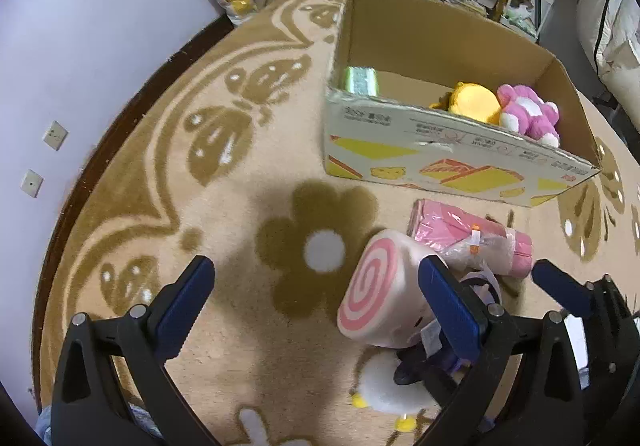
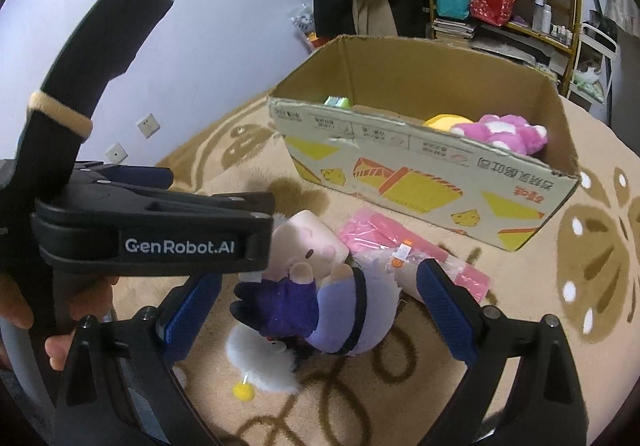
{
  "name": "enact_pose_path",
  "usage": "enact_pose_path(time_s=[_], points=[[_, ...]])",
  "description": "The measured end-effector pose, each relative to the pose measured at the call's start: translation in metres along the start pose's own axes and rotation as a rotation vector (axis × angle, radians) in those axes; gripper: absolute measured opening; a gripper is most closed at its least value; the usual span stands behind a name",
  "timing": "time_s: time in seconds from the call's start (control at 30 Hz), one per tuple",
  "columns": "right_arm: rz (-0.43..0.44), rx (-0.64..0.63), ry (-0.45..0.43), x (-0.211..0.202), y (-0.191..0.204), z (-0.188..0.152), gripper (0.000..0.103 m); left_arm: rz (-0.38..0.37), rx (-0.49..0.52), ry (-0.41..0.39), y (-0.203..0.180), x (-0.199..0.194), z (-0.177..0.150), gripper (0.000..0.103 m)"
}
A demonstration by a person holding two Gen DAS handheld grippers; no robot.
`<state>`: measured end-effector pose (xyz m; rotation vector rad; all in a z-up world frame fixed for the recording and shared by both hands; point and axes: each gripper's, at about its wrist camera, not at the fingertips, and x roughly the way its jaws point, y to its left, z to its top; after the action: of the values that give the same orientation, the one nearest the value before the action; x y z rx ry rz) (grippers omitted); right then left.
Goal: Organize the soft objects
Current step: 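Move both open tools back toward the remaining plush toys, then grasp pink swirl cushion with left tool while right tool grasps purple-haired doll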
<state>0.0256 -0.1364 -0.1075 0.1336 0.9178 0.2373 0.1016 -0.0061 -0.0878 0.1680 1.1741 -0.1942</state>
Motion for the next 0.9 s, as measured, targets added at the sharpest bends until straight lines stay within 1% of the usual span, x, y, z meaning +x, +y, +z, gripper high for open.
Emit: enact_pose_path(time_s=[0.1, 0.17, 0.23, 0.4, 0.43, 0.53, 0.63, 0.77, 0.9], points=[[-0.010, -0.003, 0.025, 0.009, 0.001, -0.001, 0.102, -0.019, 0.003, 0.017, -0.003, 0.006, 0.000, 0.101], [-0.033, -0.017, 0.060, 0.018, 0.001, -0.003, 0.102, -0.030, 0.006, 0.029, -0.004, 0.011, 0.000, 0.101], [-0.003, 0.008, 0.082, 0.021, -0.004, -0.004, 0.102, -0.044, 0.009, 0.046, -0.006, 0.016, 0.000, 0.101], [0.038, 0.060, 0.118, 0.022, -0.016, -0.007, 0.102, -0.088, 0.017, 0.097, -0.012, 0.029, -0.003, 0.101], [0.057, 0.086, 0.131, 0.022, -0.021, -0.008, 0.102, -0.095, 0.019, 0.106, -0.013, 0.031, -0.004, 0.101], [0.088, 0.124, 0.160, 0.022, -0.026, -0.011, 0.102, -0.097, 0.035, 0.128, -0.018, 0.037, -0.006, 0.101], [0.082, 0.121, 0.165, 0.019, -0.027, -0.011, 0.102, -0.091, 0.048, 0.147, -0.021, 0.044, -0.008, 0.101], [0.096, 0.132, 0.185, 0.022, -0.029, -0.010, 0.102, -0.128, 0.047, 0.181, -0.026, 0.053, -0.009, 0.101], [0.090, 0.113, 0.187, 0.023, -0.024, -0.013, 0.102, -0.128, 0.047, 0.181, -0.028, 0.058, -0.010, 0.101]])
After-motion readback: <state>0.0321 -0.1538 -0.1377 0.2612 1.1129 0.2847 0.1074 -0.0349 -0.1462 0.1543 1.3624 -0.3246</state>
